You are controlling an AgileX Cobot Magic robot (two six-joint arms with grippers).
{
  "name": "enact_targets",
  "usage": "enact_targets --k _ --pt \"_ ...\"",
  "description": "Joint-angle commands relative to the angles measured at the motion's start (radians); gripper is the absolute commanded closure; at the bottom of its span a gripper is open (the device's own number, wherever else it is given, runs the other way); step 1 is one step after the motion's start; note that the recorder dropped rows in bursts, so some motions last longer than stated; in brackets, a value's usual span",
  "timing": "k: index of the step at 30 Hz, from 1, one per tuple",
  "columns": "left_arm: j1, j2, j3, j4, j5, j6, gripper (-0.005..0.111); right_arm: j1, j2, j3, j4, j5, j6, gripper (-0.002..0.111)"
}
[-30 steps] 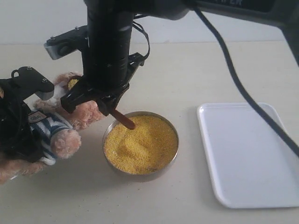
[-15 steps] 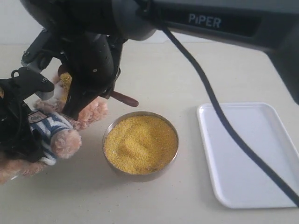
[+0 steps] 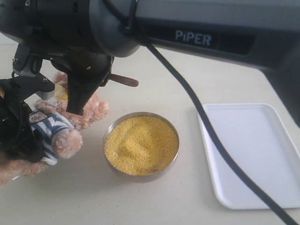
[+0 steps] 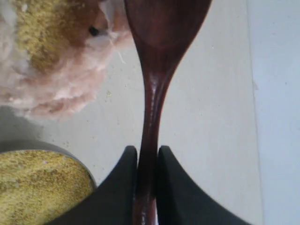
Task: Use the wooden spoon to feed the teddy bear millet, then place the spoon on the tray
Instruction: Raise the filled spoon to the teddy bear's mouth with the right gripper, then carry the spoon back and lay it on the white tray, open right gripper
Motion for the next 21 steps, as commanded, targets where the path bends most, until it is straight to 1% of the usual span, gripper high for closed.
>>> enact_targets --k 1,3,8,12,14,16,17,18,20,21 --pt "-0.005 0.001 -0.003 -0.009 -0.018 -0.01 0.103 0.02 -0.006 0.036 -0.092 0.033 -0.004 0.109" --pt "-0.005 0.001 -0.003 -0.011 -0.022 -0.01 0.103 0.038 -0.006 0.057 -0.147 0.03 0.001 0.109" --pt "-0.005 0.001 -0.003 -0.011 -0.024 -0.012 0.103 0.082 -0.006 0.1 -0.298 0.02 0.085 0.109" --pt "-0.005 0.001 -0.003 -0.011 -0.029 -0.031 0.103 0.084 -0.014 0.1 -0.275 0.036 0.102 0.109" --pt "-0.005 0.001 -0.003 -0.011 -0.034 -0.055 0.103 0.054 -0.044 0.1 -0.187 0.039 0.102 0.109" --pt "-0.005 0.001 -0.003 -0.011 -0.044 -0.085 0.103 -0.02 -0.087 0.1 -0.056 0.039 0.102 0.109" --pt "-0.005 0.001 -0.003 -0.011 -0.044 -0.115 0.103 -0.08 -0.118 0.1 0.03 0.039 0.102 0.109" --pt "-0.005 0.001 -0.003 -0.011 -0.044 -0.127 0.103 -0.108 -0.136 0.1 0.066 0.039 0.102 0.109" --pt "-0.005 0.001 -0.003 -0.003 -0.048 -0.204 0.103 -0.239 -0.208 0.119 0.222 0.039 0.105 0.109" --pt "-0.005 0.001 -0.003 0.012 -0.052 -0.235 0.103 -0.281 -0.241 0.146 0.268 0.039 0.12 0.109"
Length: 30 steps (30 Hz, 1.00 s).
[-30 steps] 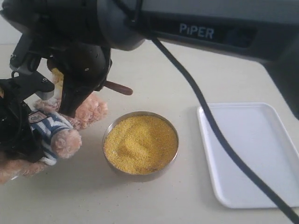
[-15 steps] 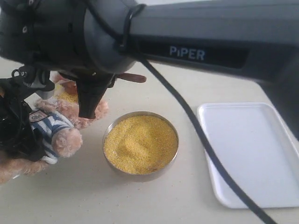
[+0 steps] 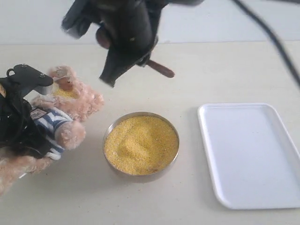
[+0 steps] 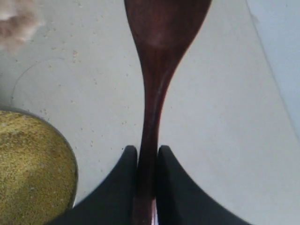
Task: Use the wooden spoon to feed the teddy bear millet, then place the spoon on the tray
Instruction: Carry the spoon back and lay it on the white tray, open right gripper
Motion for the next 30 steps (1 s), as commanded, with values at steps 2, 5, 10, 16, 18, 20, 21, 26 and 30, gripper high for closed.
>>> enact_targets --k 2,5,10,16,18,20,21,26,30 --pt "-0.005 -0.004 -0.003 0.019 -0.028 -0.109 0.103 -0.223 -0.165 0.134 0.212 0.012 0.035 0.109" --pt "-0.005 -0.004 -0.005 0.019 -0.043 -0.155 0.103 -0.355 -0.286 0.357 0.283 0.005 0.088 0.109" --pt "-0.005 -0.004 -0.023 0.019 -0.051 -0.209 0.103 -0.479 -0.4 0.709 0.316 -0.179 0.141 0.109" --pt "-0.003 -0.002 -0.025 0.019 -0.074 -0.275 0.103 -0.551 -0.405 0.976 0.379 -0.409 0.152 0.109" --pt "-0.003 0.0 -0.025 0.019 -0.079 -0.283 0.103 -0.55 -0.405 1.04 0.392 -0.487 0.166 0.109" --pt "-0.003 0.007 -0.025 0.017 -0.084 -0.295 0.103 -0.55 -0.405 1.085 0.416 -0.563 0.166 0.109" --pt "-0.003 0.009 -0.025 0.017 -0.084 -0.295 0.103 -0.55 -0.405 1.099 0.421 -0.587 0.166 0.109" --pt "-0.003 0.009 -0.025 0.015 -0.096 -0.304 0.103 -0.549 -0.377 1.146 0.441 -0.666 0.166 0.109" --pt "-0.003 0.009 -0.025 0.015 -0.098 -0.319 0.103 -0.549 -0.35 1.148 0.458 -0.689 0.166 0.101"
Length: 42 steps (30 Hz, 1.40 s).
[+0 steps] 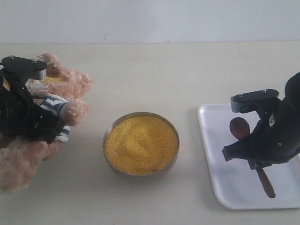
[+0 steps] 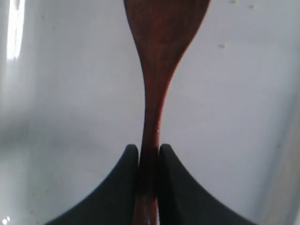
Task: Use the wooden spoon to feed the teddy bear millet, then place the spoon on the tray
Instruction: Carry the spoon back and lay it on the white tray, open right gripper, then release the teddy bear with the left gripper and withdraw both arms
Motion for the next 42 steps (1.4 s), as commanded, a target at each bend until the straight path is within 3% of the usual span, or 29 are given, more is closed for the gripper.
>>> enact_targets --k 1,7,11,19,22,30,33,36,42 --pt "-0.003 -0.002 -0.011 0.0 -0.026 -0.023 0.103 -0.003 0.021 0.005 0.016 -0.039 0.001 0.096" --pt "0.002 0.002 -0.011 -0.003 -0.03 -0.025 0.103 -0.003 0.021 0.005 0.016 -0.052 0.001 0.058" --pt "0.034 0.037 -0.011 -0.008 -0.03 -0.076 0.103 -0.003 0.008 0.005 0.016 -0.05 0.001 0.043" --pt "0.077 0.123 -0.011 -0.011 -0.075 -0.149 0.101 -0.003 -0.177 0.005 0.016 -0.08 0.028 0.044" --pt "0.077 0.13 -0.011 -0.031 -0.1 -0.162 0.089 -0.003 -0.249 0.005 0.016 -0.08 0.031 0.044" --pt "0.077 0.132 -0.011 -0.081 -0.118 -0.162 0.034 -0.003 -0.343 0.005 0.016 -0.068 0.031 0.044" --pt "0.077 0.132 -0.011 -0.081 -0.103 -0.162 0.021 -0.003 -0.365 0.005 0.016 -0.068 0.04 0.044" --pt "0.077 0.125 -0.014 -0.078 -0.088 -0.155 0.015 -0.003 -0.394 0.005 0.016 -0.077 0.043 0.044" --pt "0.077 0.025 -0.02 -0.078 -0.081 -0.15 0.015 -0.003 -0.448 0.005 0.016 -0.095 0.045 0.044"
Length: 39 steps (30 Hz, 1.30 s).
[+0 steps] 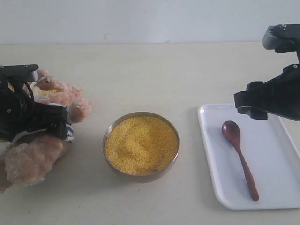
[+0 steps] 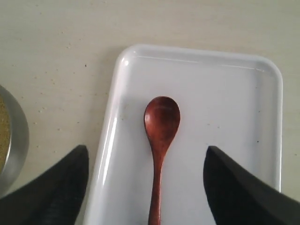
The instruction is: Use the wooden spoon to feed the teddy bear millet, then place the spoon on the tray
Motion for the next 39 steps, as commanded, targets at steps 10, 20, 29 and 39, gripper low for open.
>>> enact_targets --k 10,20,29,39 --pt "0.007 -0.272 -0.053 0.048 0.071 -0.002 0.065 -0.003 -0.029 0.008 -0.003 -0.043 0.021 0.108" --pt "0.166 -0.548 0.051 0.048 -0.002 0.026 0.103 -0.142 -0.26 0.216 -0.07 -0.318 0.181 0.109" --pt "0.247 -1.014 0.237 0.054 -0.247 0.039 0.103 -0.222 -0.787 0.372 -0.09 -0.408 0.127 0.109" --pt "0.247 -1.511 0.444 0.054 -0.312 0.039 0.103 -0.222 -1.106 0.504 -0.076 -0.377 0.163 0.109"
